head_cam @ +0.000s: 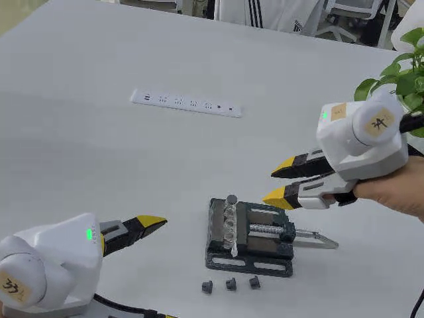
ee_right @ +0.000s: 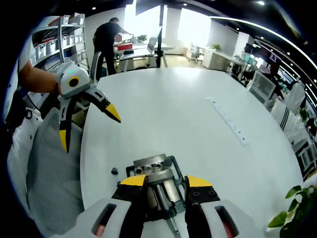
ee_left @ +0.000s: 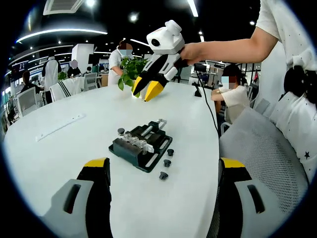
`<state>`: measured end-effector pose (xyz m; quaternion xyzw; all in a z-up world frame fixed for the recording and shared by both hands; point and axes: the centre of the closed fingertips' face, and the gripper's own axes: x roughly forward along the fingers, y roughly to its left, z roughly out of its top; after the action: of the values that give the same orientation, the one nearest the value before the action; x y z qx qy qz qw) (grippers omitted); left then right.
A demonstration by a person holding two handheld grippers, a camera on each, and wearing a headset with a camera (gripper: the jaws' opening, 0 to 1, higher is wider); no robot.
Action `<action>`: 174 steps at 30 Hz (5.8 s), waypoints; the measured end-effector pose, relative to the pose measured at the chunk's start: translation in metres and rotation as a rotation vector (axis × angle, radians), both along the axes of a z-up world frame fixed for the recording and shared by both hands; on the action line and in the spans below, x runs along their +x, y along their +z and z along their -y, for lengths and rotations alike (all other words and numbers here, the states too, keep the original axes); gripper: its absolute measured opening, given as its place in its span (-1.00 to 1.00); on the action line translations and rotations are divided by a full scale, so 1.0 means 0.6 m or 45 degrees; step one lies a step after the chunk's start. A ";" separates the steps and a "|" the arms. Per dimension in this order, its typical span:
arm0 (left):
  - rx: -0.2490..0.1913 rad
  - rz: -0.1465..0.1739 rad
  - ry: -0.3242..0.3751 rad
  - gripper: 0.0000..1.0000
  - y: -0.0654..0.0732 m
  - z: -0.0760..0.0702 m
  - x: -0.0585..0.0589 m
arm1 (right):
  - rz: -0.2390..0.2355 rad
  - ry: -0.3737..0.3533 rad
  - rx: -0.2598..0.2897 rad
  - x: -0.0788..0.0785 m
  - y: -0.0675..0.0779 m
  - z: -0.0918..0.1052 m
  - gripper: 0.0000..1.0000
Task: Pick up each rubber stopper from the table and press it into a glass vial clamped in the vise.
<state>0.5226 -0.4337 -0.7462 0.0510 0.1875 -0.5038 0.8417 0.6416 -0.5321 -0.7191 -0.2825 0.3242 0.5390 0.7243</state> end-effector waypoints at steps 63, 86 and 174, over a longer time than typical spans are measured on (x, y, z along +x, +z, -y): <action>0.353 -0.059 -0.174 -0.19 -0.088 0.018 0.012 | -0.097 -0.326 0.388 -0.207 -0.070 0.152 0.15; 0.603 -0.039 -0.350 -0.72 -0.169 0.056 0.022 | -0.093 -0.402 0.393 -0.208 -0.069 0.178 0.13; 0.522 0.006 -0.445 -0.94 -0.004 0.120 -0.005 | -0.008 -0.049 0.444 -0.210 0.038 0.044 -0.10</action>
<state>0.5194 -0.5056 -0.7486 0.2530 0.2720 -0.5929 0.7145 0.5157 -0.5585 -0.6962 -0.1446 0.2335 0.5740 0.7714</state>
